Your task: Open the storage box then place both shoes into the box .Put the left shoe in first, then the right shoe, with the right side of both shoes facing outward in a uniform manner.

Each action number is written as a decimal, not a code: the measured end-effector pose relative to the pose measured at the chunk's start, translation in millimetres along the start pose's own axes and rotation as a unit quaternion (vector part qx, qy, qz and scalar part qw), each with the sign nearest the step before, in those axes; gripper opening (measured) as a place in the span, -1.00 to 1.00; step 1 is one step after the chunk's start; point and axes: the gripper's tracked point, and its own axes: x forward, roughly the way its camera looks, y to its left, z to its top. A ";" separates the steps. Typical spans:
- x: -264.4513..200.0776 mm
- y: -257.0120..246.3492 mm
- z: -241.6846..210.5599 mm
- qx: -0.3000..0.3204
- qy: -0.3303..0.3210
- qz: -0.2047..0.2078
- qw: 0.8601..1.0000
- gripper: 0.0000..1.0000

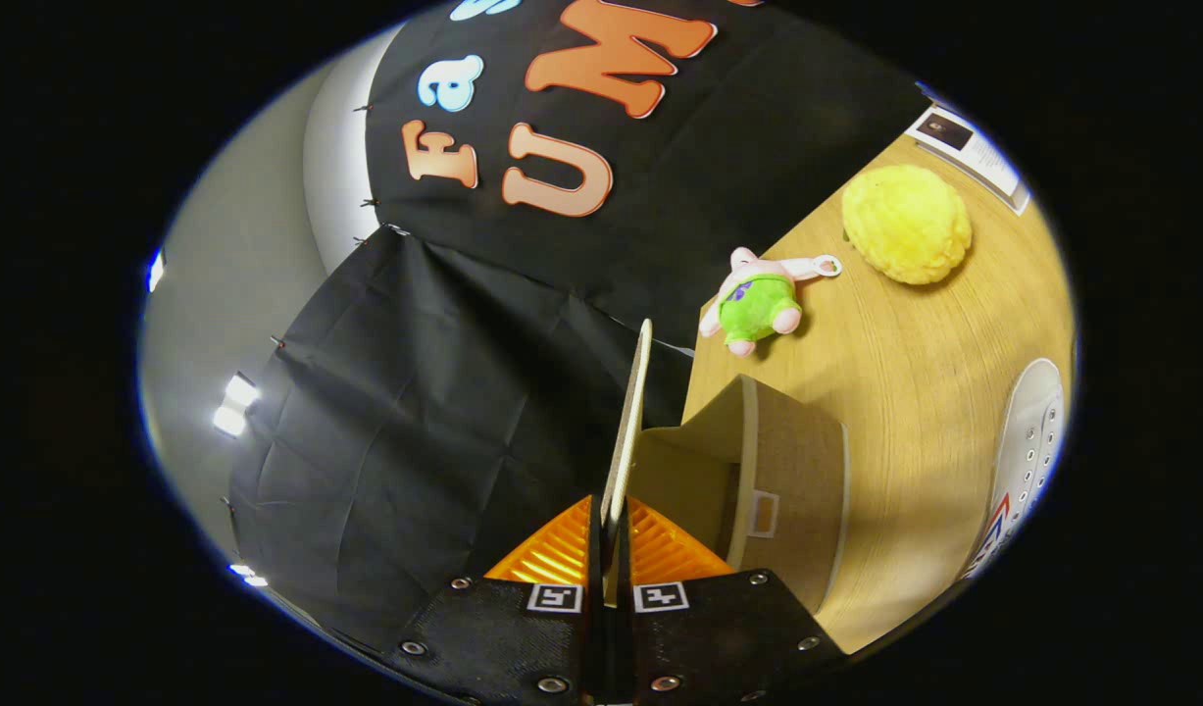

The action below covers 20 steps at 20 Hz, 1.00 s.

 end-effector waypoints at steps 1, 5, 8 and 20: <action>2.4 10.7 -0.9 -0.007 0.000 0.001 1.000 -0.90; 31.6 69.5 -3.4 -0.035 0.009 0.001 0.999 -0.90; 66.6 100.3 -21.8 -0.025 0.027 0.009 0.999 -0.90; 116.9 109.4 -80.6 -0.094 0.075 0.022 0.993 0.03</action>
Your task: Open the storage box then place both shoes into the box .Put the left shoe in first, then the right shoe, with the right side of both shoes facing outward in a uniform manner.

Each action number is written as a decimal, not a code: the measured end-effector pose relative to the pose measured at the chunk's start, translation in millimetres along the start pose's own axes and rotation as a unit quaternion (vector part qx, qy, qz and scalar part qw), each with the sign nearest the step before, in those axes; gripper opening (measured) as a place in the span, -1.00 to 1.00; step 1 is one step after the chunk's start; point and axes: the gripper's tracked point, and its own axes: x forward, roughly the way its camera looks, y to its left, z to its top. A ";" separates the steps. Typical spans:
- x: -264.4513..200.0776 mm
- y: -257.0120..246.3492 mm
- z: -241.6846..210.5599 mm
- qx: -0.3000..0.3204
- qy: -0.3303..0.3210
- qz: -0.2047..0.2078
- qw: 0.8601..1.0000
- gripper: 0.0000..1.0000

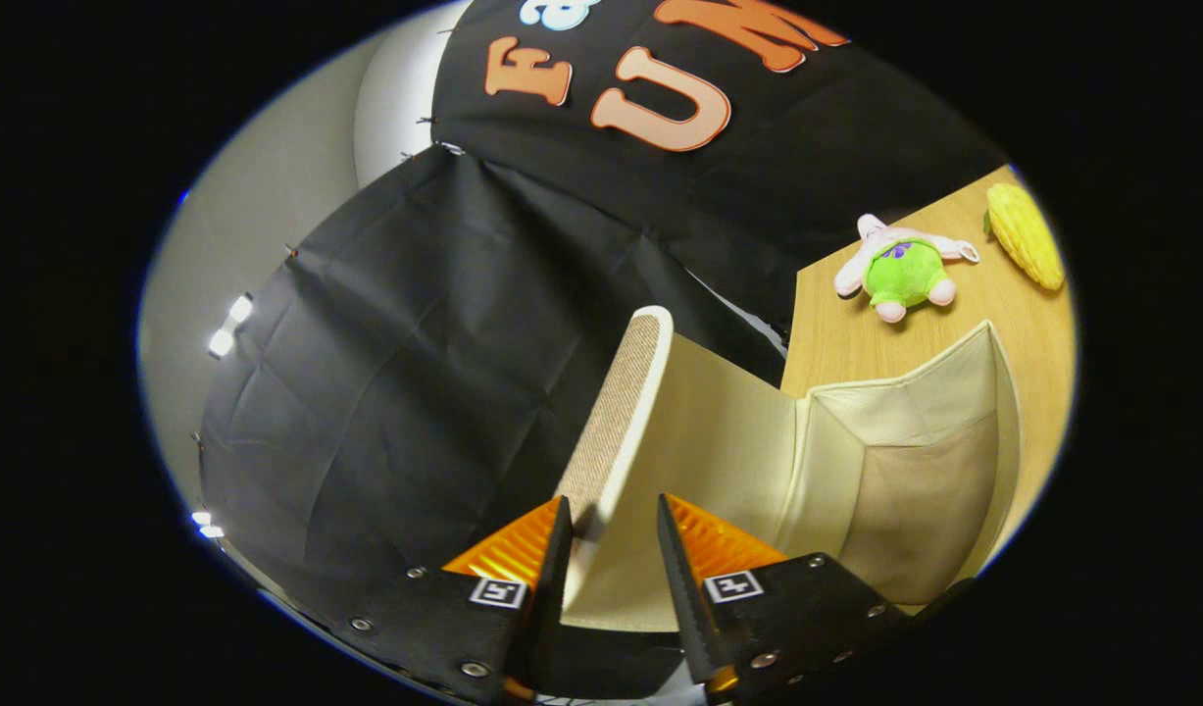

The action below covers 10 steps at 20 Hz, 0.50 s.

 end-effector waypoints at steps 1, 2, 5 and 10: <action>-6.0 -4.6 -6.2 -0.016 0.010 0.001 1.000 0.30; -13.8 -7.1 -8.9 -0.031 0.017 0.000 0.999 0.41; -47.5 -25.7 -2.0 -0.082 0.002 -0.024 0.996 0.78; -124.2 -109.9 19.5 -0.148 -0.033 -0.153 0.977 0.89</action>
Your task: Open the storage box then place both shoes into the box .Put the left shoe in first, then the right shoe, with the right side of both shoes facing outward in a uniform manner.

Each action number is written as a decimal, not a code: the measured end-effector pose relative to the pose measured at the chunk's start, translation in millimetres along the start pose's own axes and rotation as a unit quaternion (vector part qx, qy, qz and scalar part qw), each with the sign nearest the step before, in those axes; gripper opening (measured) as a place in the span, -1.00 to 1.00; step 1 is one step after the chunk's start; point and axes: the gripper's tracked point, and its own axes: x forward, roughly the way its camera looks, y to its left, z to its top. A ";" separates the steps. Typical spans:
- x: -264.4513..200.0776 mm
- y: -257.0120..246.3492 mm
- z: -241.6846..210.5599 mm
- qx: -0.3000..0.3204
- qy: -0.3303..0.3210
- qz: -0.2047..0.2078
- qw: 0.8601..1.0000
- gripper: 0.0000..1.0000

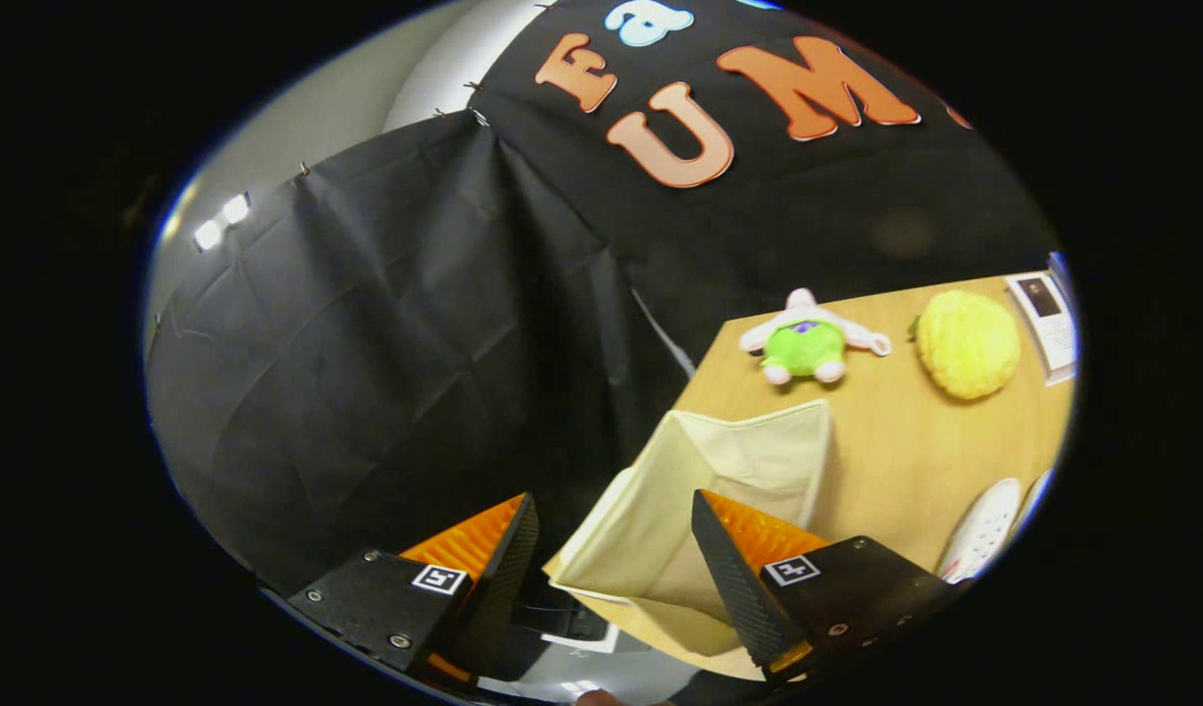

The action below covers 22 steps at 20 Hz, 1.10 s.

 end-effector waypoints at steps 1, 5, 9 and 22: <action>-11.7 -25.7 -5.3 -0.016 -0.001 -0.033 0.999 0.89; -54.7 -124.9 -32.8 -0.058 0.024 -0.147 0.987 0.89; -81.8 -188.8 -68.7 -0.054 0.069 -0.198 0.976 0.84; -86.2 -295.2 -167.2 0.036 0.172 -0.264 0.948 0.34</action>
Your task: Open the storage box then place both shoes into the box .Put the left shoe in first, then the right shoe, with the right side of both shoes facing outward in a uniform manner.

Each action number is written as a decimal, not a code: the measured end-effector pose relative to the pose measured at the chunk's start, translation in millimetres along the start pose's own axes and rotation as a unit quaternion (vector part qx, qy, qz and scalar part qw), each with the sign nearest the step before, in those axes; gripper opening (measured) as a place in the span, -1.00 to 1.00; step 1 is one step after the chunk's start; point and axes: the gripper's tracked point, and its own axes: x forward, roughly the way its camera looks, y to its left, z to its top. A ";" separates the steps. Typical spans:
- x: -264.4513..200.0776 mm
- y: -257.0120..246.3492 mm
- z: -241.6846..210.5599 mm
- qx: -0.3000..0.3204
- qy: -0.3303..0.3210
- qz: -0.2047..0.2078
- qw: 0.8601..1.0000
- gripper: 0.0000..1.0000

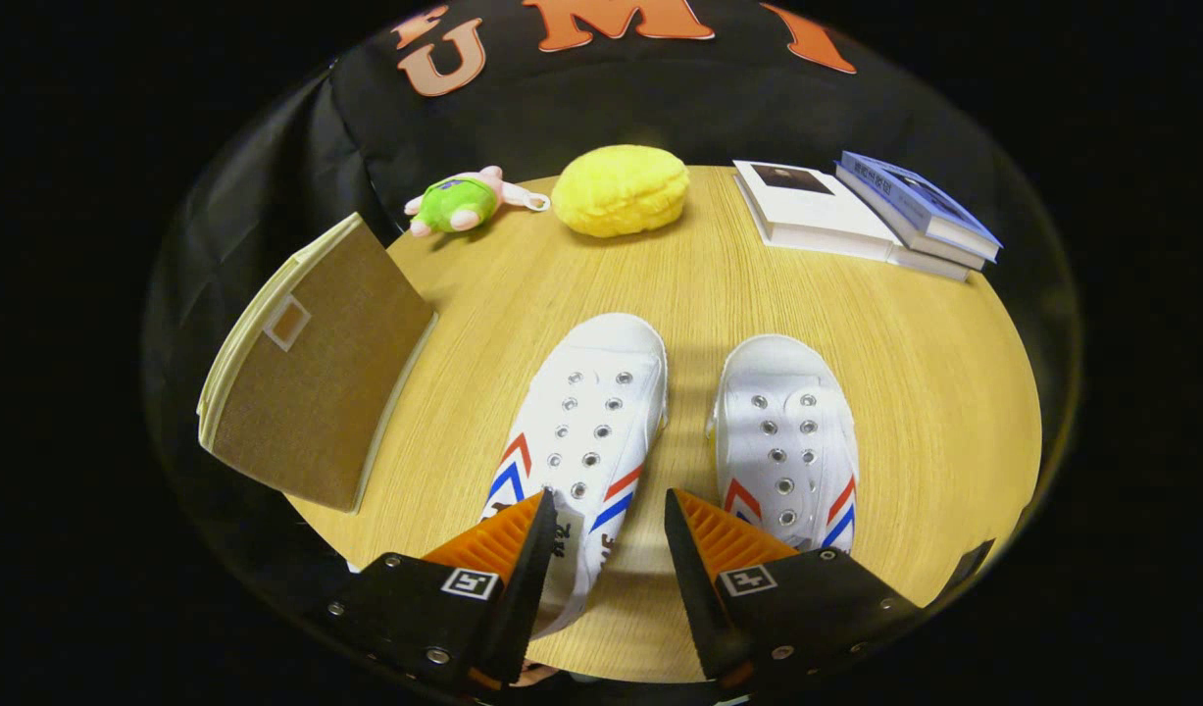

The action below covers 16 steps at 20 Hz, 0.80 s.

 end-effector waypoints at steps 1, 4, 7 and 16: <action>4.8 1.4 -2.6 0.011 0.008 0.007 1.000 0.24; 11.5 11.7 -3.4 0.047 0.024 0.038 0.998 -0.01; 11.2 11.0 -2.2 0.071 0.020 0.047 0.996 -0.40; -18.3 47.3 39.4 0.120 -0.043 0.102 0.987 -0.90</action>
